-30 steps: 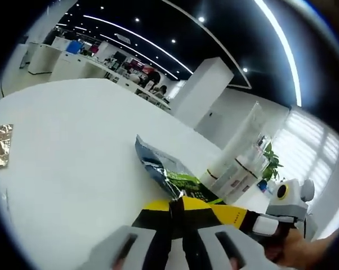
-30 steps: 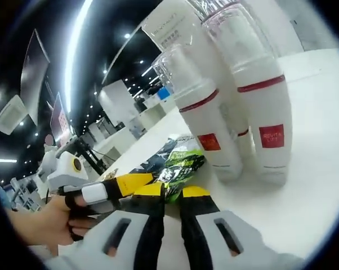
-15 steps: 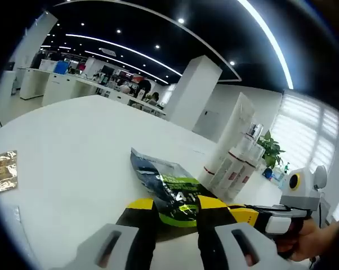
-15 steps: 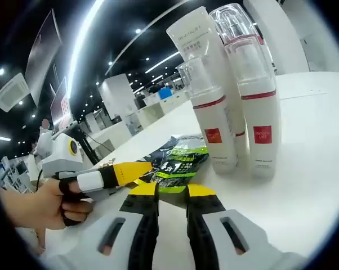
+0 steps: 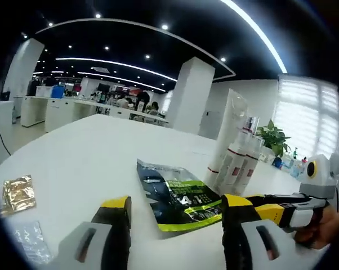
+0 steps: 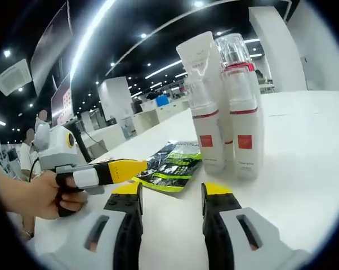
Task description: Arrange the skincare products in the storage area until every visible bottle or jar stands upright without overlapping.
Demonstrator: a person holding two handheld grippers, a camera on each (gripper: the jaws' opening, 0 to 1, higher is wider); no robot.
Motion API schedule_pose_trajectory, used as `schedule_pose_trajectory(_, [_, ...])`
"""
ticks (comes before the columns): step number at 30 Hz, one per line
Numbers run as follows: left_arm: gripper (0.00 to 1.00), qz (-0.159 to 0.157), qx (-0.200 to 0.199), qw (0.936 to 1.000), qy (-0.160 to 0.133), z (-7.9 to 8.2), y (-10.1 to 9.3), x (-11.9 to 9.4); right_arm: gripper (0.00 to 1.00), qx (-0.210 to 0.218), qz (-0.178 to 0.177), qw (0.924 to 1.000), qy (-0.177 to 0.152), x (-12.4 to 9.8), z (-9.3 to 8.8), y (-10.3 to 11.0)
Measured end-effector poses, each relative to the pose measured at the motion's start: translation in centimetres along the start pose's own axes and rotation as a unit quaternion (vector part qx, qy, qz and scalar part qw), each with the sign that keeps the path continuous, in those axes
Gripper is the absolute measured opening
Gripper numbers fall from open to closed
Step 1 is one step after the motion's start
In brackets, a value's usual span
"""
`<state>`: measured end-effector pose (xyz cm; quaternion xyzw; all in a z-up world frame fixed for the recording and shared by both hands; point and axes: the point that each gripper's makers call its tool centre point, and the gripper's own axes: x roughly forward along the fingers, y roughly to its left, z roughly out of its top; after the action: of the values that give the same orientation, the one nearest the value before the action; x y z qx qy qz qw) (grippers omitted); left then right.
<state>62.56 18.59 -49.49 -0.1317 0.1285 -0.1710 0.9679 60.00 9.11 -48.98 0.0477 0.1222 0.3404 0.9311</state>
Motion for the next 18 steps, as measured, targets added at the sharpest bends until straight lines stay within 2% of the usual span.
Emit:
schedule_pose_trajectory(1, [0.64, -0.015, 0.014, 0.9996, -0.021, 0.7, -0.7, -0.4, 0.42, -0.008, 0.013, 0.9999, -0.003, 0.0, 0.1, 0.5])
schedule_pose_trajectory(2, [0.61, -0.022, 0.017, 0.9993, -0.023, 0.8, -1.0, -0.5, 0.42, -0.029, 0.029, 0.9991, -0.012, 0.0, 0.4, 1.1])
schedule_pose_trajectory(3, [0.57, -0.048, 0.037, 0.9977, -0.031, 1.0, -2.1, -0.8, 0.39, -0.061, 0.038, 0.9971, -0.023, 0.2, 0.8, 1.5])
schedule_pose_trajectory(4, [0.55, -0.075, 0.061, 0.9944, -0.042, 1.3, -3.1, -1.1, 0.34, -0.106, 0.046, 0.9928, -0.028, 0.4, 0.9, 1.7])
schedule_pose_trajectory(5, [0.54, -0.094, 0.085, 0.991, -0.041, 1.0, -3.8, -1.4, 0.27, -0.109, 0.05, 0.9925, -0.025, 0.5, 0.7, 1.9])
schedule_pose_trajectory(6, [0.54, -0.097, 0.096, 0.9904, -0.025, 0.3, -3.9, -1.5, 0.18, -0.092, 0.053, 0.9941, -0.018, 0.7, 0.5, 2.1])
schedule_pose_trajectory(7, [0.54, -0.098, 0.102, 0.99, -0.007, -0.4, -3.8, -1.5, 0.13, -0.091, 0.072, 0.9932, -0.009, 1.0, 0.2, 2.5])
schedule_pose_trajectory(8, [0.54, -0.088, 0.091, 0.992, 0.0, -0.7, -3.4, -1.4, 0.12, -0.098, 0.069, 0.9927, 0.011, 1.3, -0.3, 2.2])
schedule_pose_trajectory(9, [0.55, -0.085, 0.082, 0.9929, 0.02, -1.3, -3.1, -1.5, 0.15, -0.087, 0.067, 0.9933, 0.034, 1.8, -1.1, 1.9])
schedule_pose_trajectory(10, [0.56, -0.072, 0.059, 0.9951, 0.033, -1.5, -2.4, -1.3, 0.18, -0.084, 0.063, 0.9936, 0.04, 2.1, -1.2, 1.8])
schedule_pose_trajectory(12, [0.57, -0.063, 0.042, 0.9964, 0.04, -1.7, -1.7, -1.1, 0.21, -0.085, 0.054, 0.9942, 0.037, 2.4, -1.1, 1.5])
schedule_pose_trajectory(14, [0.57, -0.065, 0.043, 0.9961, 0.04, -1.7, -1.7, -0.9, 0.23, -0.078, 0.044, 0.995, 0.045, 2.5, -1.4, 1.1])
schedule_pose_trajectory(18, [0.59, -0.064, 0.046, 0.9949, 0.064, -2.5, -2.1, -0.8, 0.23, -0.064, 0.029, 0.9951, 0.07, 2.4, -2.3, 0.5])
